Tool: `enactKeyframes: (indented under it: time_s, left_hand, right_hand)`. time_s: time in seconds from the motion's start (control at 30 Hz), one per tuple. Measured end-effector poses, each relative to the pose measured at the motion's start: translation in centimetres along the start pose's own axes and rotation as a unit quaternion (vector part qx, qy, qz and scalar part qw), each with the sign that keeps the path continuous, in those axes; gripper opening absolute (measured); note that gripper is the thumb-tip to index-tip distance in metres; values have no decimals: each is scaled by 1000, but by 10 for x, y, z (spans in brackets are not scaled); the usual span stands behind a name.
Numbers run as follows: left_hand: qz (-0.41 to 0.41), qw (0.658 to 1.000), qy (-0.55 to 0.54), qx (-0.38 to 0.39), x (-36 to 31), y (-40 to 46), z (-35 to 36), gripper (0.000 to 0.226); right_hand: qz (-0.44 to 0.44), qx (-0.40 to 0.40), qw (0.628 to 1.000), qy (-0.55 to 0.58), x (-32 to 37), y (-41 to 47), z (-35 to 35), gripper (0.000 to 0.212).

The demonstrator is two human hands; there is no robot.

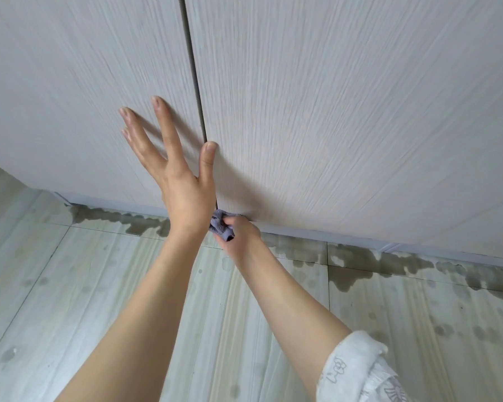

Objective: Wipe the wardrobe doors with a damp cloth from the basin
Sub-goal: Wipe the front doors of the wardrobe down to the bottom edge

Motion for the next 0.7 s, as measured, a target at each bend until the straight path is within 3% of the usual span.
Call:
enactKeyframes:
  time_s: [0.1, 0.3, 0.7]
  left_hand:
    - [9, 1000, 13, -10, -1, 1, -1, 70]
    - [-10, 1000, 12, -24, 2, -3, 4, 70]
    - [-194, 971, -125, -55, 5, -33, 33, 57]
  right_hand:
    - [-1, -22, 999, -41, 3, 1, -4, 15]
    - [-30, -26, 999, -8, 25, 4, -41, 19]
    - [-111, -97, 988, -41, 116, -30, -155, 25]
Point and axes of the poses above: each hand's wrist, its own y-axis towards the middle knuckle, its own z-axis out of the palm, x = y × z, the point moved 9 cm from there along y, towards the middle knuckle, and after that the axes turned 10 degrees about x, right-handed, at the moved point
